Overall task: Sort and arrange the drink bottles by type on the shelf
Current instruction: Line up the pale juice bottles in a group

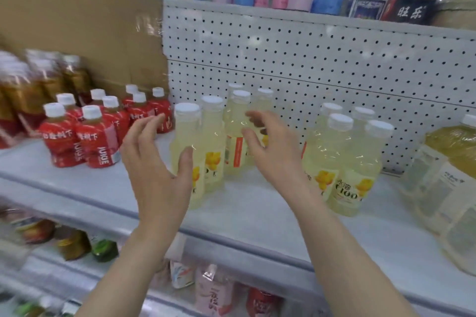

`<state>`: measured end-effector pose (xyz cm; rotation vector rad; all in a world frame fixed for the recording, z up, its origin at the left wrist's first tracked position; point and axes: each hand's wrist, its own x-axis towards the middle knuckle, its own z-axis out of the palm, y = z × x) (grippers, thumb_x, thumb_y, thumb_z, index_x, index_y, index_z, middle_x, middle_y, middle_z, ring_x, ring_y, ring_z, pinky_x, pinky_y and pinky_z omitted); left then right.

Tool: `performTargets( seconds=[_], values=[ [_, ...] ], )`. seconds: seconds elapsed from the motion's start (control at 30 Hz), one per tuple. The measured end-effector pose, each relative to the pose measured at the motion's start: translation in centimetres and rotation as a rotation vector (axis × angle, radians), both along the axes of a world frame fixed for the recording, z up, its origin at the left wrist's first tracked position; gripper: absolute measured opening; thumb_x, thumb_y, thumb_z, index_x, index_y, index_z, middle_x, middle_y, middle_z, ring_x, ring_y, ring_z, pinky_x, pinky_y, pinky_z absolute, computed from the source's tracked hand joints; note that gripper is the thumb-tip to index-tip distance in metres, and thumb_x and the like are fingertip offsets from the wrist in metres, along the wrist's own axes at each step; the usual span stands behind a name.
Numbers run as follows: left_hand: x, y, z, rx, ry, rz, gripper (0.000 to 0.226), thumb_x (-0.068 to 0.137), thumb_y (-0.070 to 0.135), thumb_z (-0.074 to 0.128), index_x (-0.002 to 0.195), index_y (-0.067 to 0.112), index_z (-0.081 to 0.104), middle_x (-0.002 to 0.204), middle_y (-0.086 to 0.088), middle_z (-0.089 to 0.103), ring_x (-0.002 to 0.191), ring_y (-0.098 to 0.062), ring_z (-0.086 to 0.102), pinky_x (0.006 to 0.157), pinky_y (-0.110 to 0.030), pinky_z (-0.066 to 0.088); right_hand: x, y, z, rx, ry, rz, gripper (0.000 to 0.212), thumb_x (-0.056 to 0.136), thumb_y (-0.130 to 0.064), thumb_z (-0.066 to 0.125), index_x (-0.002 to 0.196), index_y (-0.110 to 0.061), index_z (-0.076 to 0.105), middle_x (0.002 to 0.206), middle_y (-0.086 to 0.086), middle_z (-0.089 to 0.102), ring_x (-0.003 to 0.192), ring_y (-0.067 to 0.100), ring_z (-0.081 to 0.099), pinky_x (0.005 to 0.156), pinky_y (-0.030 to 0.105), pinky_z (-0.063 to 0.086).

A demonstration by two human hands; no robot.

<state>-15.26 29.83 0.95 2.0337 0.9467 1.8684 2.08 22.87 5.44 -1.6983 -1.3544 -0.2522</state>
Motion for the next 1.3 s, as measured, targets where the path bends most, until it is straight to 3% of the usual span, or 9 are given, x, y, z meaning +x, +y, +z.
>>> performTargets(
  seconds=[0.17, 0.27, 0.33, 0.43, 0.67, 0.83, 1.0, 1.17, 1.3],
  values=[
    [-1.4, 2.7, -0.2, -0.404, 0.105, -0.377, 0.050, 0.098, 0.043, 0.052, 0.144, 0.026, 0.044, 0.137, 0.007, 0.057, 0.121, -0.008, 0.055, 0.102, -0.044, 0.048, -3.4, 5.4, -0.8, -0.150, 0.369, 0.204, 0.060, 0.097, -0.040, 0.066, 0.148, -0.021, 0.042, 0.141, -0.004, 0.059, 0.128, 0.011, 0.055, 0.099, 0.030, 0.049],
    [-1.8, 3.1, -0.3, -0.495, 0.148, -0.505, 0.046, 0.099, 0.042, 0.052, 0.144, 0.031, 0.045, 0.131, 0.012, 0.062, 0.112, -0.001, 0.061, 0.097, -0.039, 0.053, -3.5, 5.4, -0.8, -0.153, 0.360, 0.158, 0.048, 0.101, -0.034, 0.060, 0.144, -0.020, 0.044, 0.136, -0.010, 0.056, 0.126, 0.016, 0.056, 0.080, 0.026, 0.053],
    [-2.1, 3.2, -0.3, -0.505, 0.175, -0.564, 0.052, 0.095, 0.038, 0.062, 0.143, 0.035, 0.043, 0.125, 0.018, 0.063, 0.104, 0.008, 0.062, 0.093, -0.032, 0.054, -3.4, 4.1, -0.5, -0.153, 0.335, 0.108, 0.043, 0.103, -0.031, 0.058, 0.142, -0.019, 0.044, 0.128, -0.011, 0.055, 0.120, 0.017, 0.058, 0.088, 0.037, 0.054],
    [-2.3, 3.2, -0.1, -0.502, 0.201, -0.622, 0.053, 0.090, 0.033, 0.069, 0.137, 0.039, 0.045, 0.119, 0.027, 0.061, 0.100, 0.015, 0.059, 0.093, -0.033, 0.053, -2.8, 0.3, -0.5, -0.161, 0.292, 0.035, 0.040, 0.105, -0.027, 0.055, 0.142, -0.018, 0.043, 0.131, -0.006, 0.058, 0.118, 0.015, 0.057, 0.099, 0.040, 0.049],
    [1.4, 0.6, -0.1, -0.533, 0.271, -0.785, 0.073, 0.076, 0.043, 0.080, 0.140, 0.036, 0.046, 0.132, 0.016, 0.059, 0.113, -0.010, 0.061, 0.095, -0.044, 0.054, 1.9, -12.0, -0.4, -0.148, 0.423, -0.110, 0.035, 0.104, -0.020, 0.056, 0.138, -0.027, 0.050, 0.135, -0.012, 0.062, 0.128, 0.012, 0.057, 0.103, 0.037, 0.049],
    [6.4, -3.1, 0.2, -0.483, 0.314, -0.864, 0.069, 0.072, 0.043, 0.082, 0.131, 0.034, 0.047, 0.131, 0.016, 0.054, 0.115, -0.015, 0.057, 0.099, -0.045, 0.050, 4.2, -17.1, 0.6, -0.111, 0.528, -0.215, 0.044, 0.101, -0.016, 0.062, 0.141, -0.029, 0.050, 0.130, -0.013, 0.065, 0.120, 0.006, 0.060, 0.103, 0.037, 0.048],
    [11.9, -6.9, 0.4, -0.450, 0.340, -0.904, 0.070, 0.071, 0.042, 0.085, 0.127, 0.033, 0.044, 0.128, 0.018, 0.053, 0.123, -0.011, 0.053, 0.102, -0.035, 0.044, 5.0, -17.1, 1.0, -0.015, 0.397, -0.401, 0.038, 0.089, -0.039, 0.076, 0.122, -0.028, 0.061, 0.107, -0.017, 0.066, 0.097, 0.001, 0.062, 0.079, 0.026, 0.050],
    [12.8, -6.9, 0.2, -0.519, 0.439, -1.047, 0.079, 0.077, 0.053, 0.068, 0.146, 0.034, 0.035, 0.143, 0.016, 0.050, 0.129, -0.009, 0.051, 0.108, -0.042, 0.044, 7.2, -18.8, 1.3, -0.060, 0.386, -0.293, 0.044, 0.095, -0.029, 0.071, 0.134, -0.033, 0.052, 0.123, -0.007, 0.066, 0.109, 0.010, 0.065, 0.092, 0.034, 0.054],
    [11.9, -6.6, 0.8, -0.510, 0.468, -1.138, 0.068, 0.092, 0.029, 0.069, 0.151, 0.034, 0.035, 0.141, 0.019, 0.053, 0.122, 0.000, 0.055, 0.102, -0.035, 0.051, 7.9, -19.4, 1.1, -0.091, 0.346, -0.238, 0.042, 0.097, -0.026, 0.067, 0.134, -0.037, 0.050, 0.126, -0.010, 0.067, 0.116, 0.013, 0.065, 0.101, 0.046, 0.053]
  ],
)
